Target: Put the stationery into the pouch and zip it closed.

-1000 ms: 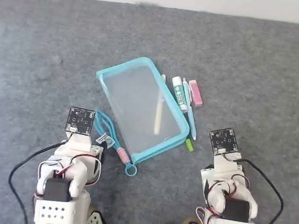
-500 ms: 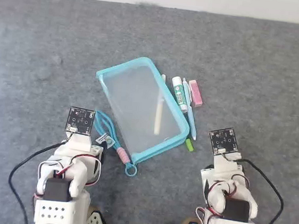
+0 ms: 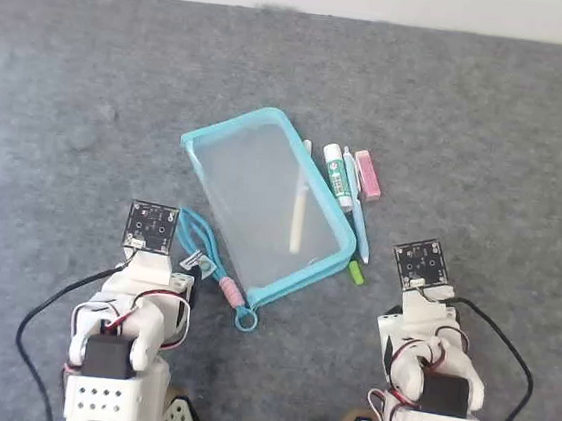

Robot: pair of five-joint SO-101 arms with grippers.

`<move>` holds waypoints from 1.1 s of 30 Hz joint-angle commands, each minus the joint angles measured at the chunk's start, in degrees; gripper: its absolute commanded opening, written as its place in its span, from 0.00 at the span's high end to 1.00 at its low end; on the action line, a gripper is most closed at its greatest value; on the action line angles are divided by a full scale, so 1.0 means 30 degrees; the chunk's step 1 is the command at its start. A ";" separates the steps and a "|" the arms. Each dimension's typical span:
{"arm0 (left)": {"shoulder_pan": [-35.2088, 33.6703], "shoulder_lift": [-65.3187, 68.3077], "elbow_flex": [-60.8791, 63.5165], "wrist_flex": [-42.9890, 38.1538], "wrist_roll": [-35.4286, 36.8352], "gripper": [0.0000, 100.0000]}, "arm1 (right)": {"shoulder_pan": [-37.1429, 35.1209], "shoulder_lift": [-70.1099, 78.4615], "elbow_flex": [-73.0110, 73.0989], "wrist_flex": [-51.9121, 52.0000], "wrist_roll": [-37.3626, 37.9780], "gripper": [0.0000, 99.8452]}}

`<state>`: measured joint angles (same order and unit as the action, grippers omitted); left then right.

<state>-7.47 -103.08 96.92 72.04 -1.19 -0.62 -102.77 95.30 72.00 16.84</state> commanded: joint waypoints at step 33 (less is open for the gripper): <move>-1.4916 -0.0352 -0.0132 -0.4015 -0.0176 0.82 | -0.5817 0.1890 -0.6418 -0.2769 0.0234 0.79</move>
<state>-48.44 -103.08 96.92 62.64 -2.59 -12.57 -102.51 82.11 62.68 16.84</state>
